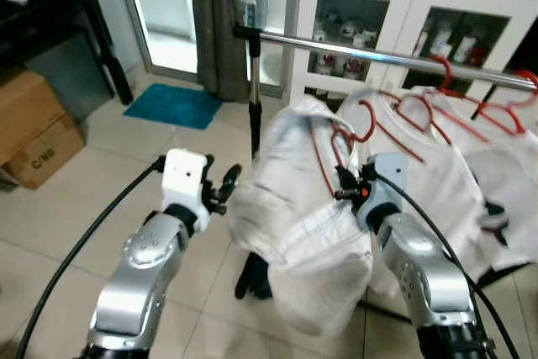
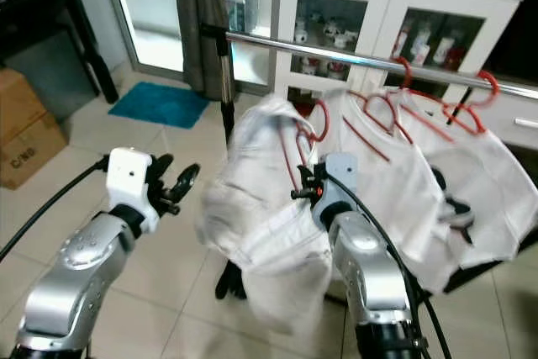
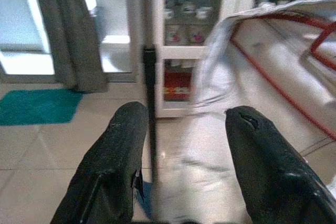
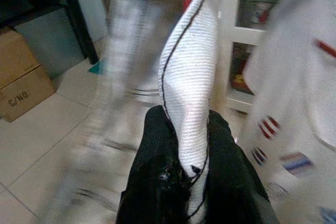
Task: Hang hanger
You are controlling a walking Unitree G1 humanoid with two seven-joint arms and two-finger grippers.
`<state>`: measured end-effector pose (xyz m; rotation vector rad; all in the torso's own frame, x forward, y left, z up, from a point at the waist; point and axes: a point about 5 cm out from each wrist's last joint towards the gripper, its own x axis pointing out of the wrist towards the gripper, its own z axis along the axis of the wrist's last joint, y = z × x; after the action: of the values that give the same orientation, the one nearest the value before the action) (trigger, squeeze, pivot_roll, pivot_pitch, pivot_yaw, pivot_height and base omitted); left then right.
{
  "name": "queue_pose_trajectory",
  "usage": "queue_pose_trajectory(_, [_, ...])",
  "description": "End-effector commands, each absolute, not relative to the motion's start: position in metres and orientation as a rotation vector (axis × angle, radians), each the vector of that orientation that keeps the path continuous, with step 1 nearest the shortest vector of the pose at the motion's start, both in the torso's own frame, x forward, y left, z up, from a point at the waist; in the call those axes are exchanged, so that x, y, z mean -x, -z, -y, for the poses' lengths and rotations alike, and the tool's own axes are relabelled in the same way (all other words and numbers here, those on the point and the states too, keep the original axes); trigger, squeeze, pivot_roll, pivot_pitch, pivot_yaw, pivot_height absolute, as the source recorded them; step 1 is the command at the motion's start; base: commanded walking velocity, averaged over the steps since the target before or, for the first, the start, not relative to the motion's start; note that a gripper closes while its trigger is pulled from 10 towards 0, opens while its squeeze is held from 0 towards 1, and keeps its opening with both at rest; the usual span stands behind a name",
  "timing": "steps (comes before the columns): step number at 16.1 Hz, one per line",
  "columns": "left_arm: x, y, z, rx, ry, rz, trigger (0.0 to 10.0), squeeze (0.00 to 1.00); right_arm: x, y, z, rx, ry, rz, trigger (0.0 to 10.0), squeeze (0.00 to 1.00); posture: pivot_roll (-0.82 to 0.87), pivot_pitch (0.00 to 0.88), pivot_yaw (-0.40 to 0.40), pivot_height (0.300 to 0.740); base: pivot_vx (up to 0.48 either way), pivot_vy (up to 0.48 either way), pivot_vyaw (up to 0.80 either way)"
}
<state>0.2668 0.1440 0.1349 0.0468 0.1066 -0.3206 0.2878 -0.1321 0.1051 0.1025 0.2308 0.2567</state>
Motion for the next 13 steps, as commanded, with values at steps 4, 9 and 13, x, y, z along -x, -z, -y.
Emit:
queue_pose_trajectory(4, [-0.266,-0.136,-0.152,-0.061,0.293,-0.11,10.0,0.0,-0.294,-0.124,0.119,-0.092,-0.31,-0.143,10.0,0.0,-0.03,0.013,-0.02,0.74,0.351,0.0,0.0])
queue_pose_trajectory(9, [-0.265,-0.136,-0.152,-0.072,0.303,-0.109,10.0,0.0,-0.307,-0.14,0.115,-0.054,-0.325,-0.089,10.0,0.0,-0.03,0.013,-0.02,0.74,0.352,0.0,0.0])
queue_pose_trajectory(13, [-0.26,-0.137,-0.153,-0.092,0.337,-0.098,10.0,0.0,-0.324,-0.151,0.108,-0.038,-0.302,-0.064,10.0,0.0,-0.01,0.0,-0.03,0.74,0.352,0.0,0.0])
